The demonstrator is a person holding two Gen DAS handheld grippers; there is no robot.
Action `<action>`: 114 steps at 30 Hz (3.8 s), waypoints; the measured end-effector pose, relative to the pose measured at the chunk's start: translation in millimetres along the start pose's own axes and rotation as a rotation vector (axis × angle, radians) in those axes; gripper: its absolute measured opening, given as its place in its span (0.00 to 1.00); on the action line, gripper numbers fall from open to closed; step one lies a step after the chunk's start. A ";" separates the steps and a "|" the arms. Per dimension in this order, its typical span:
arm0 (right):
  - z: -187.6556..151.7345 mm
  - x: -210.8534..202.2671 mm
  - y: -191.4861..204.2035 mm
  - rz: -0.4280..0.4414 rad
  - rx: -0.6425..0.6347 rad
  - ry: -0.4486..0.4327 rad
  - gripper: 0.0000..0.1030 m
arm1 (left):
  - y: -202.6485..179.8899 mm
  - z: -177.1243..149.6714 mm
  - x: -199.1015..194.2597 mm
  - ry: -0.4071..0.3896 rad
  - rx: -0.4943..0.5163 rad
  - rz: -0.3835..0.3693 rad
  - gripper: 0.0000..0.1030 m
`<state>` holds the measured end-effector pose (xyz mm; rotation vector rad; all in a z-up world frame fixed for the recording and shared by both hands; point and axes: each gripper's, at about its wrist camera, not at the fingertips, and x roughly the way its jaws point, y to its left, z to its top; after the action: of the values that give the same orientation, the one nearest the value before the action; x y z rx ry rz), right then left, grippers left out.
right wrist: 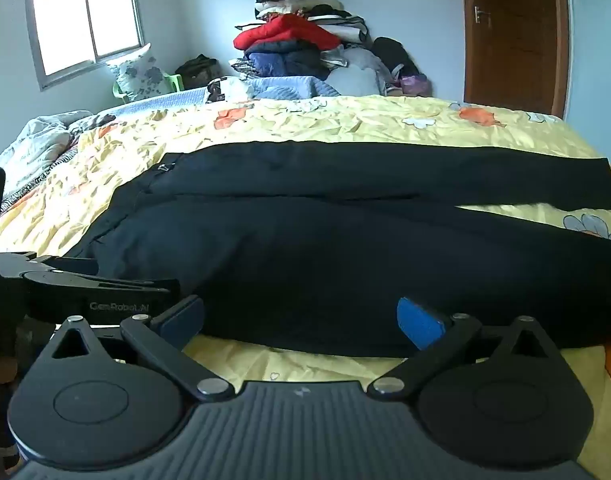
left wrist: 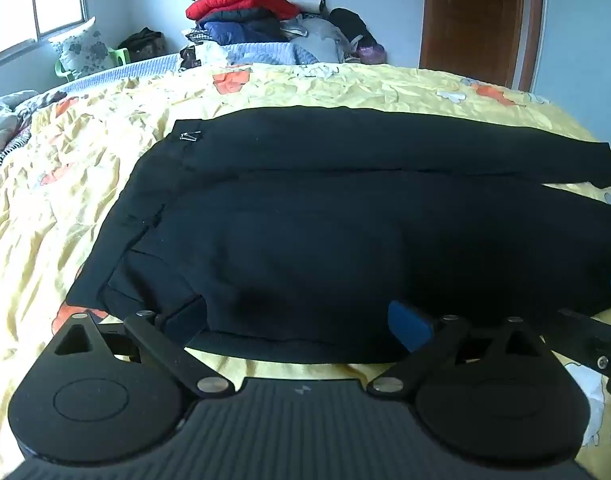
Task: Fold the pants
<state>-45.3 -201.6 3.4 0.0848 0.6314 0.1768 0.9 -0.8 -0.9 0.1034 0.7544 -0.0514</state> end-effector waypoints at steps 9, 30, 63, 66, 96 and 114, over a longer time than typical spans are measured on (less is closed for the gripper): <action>-2.7 -2.9 -0.9 0.009 0.025 0.014 1.00 | -1.0 0.6 -3.7 -0.007 0.005 -0.012 0.96; -7.1 3.4 -7.0 0.013 0.040 0.038 1.00 | -2.7 -3.3 -0.1 0.022 -0.011 -0.022 0.99; -11.8 9.4 -8.9 0.004 0.022 0.076 1.00 | -5.1 -5.0 -0.2 0.015 0.003 -0.025 0.99; -11.7 9.5 -8.0 0.005 0.015 0.076 1.00 | -5.3 -5.2 0.0 0.014 0.006 -0.026 0.99; 8.0 6.2 5.7 0.082 -0.248 -0.043 1.00 | -4.8 -4.4 -4.1 -0.104 0.108 0.023 0.99; 165.7 214.0 5.2 0.114 -0.449 0.140 1.00 | 38.5 -19.7 14.1 -0.200 0.140 0.141 1.00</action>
<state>221.9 -160.1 13.4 -0.3276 0.7134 0.4338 1.0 39.5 -21.9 0.2802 0.5422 0.0200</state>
